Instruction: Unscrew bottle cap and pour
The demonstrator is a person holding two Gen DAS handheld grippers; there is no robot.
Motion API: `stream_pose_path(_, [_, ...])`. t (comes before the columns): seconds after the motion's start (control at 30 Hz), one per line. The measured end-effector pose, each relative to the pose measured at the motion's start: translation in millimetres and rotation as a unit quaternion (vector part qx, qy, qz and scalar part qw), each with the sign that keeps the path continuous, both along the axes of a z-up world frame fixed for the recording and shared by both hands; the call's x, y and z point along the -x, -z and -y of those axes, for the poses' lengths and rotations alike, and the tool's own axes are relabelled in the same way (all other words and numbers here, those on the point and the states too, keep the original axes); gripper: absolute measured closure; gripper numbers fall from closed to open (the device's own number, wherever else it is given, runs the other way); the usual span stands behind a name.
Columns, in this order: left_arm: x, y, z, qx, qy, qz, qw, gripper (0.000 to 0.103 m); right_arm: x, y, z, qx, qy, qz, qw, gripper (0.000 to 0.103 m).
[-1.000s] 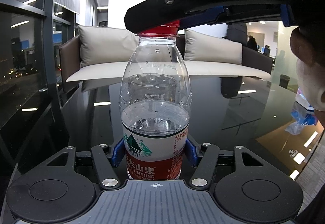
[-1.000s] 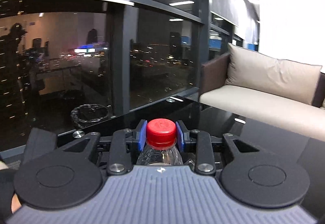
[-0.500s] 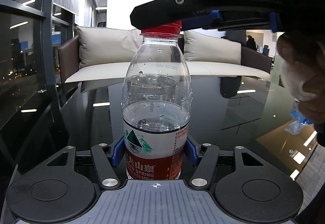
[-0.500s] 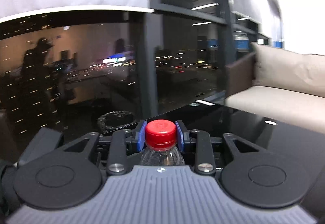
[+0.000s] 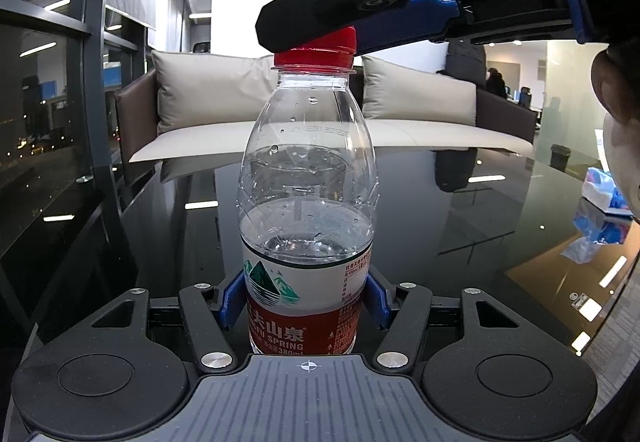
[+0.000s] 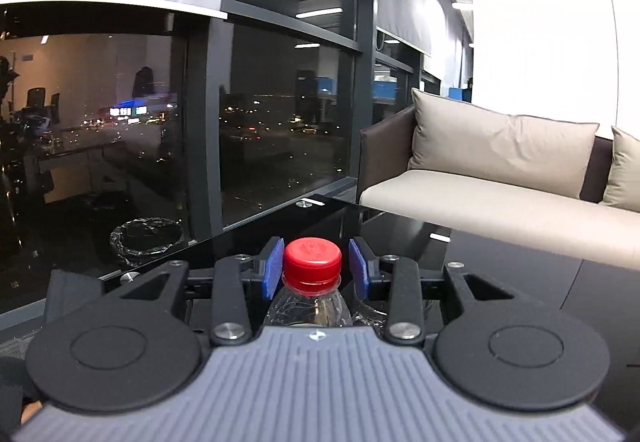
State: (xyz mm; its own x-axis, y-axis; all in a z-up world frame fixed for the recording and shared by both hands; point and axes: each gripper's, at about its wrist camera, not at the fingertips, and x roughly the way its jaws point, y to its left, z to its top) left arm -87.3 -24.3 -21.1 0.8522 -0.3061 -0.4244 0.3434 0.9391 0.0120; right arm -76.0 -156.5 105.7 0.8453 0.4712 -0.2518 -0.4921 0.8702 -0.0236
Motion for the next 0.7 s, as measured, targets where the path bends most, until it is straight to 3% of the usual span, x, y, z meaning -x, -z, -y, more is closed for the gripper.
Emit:
stream_pose_path(0.07, [0.4,0.1,-0.1,0.000,0.002,0.000,1.0000,0.048,-0.4,0.7,-1.2,-0.004,0.001,-0.001,1.000,0.070])
stream_pose_path(0.47, [2.0,1.8,-5.7,-0.002,0.001,0.001,1.0000,0.047,-4.7,4.2,-3.8,0.014,-0.018,0.006,1.000,0.072])
stream_pose_path(0.7, [3.3,3.0,-6.7,0.001,0.004,0.001,1.0000,0.047,-12.6,5.1,10.2,0.004,-0.060,0.002,0.998,0.072])
